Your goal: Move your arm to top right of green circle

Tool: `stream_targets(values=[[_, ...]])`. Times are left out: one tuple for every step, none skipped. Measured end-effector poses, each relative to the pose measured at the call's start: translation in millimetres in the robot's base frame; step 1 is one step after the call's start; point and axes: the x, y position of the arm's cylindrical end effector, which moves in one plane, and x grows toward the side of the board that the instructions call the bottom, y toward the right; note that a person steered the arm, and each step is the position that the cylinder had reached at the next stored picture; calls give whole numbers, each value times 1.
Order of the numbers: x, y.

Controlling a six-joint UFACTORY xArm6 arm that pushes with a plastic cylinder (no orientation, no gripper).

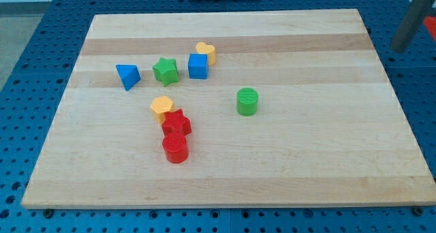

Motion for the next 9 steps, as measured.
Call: stream_targets(values=[[0, 0], [7, -39], [18, -83], [18, -83], [15, -139], [15, -154], [15, -193], [15, -211], [66, -209]])
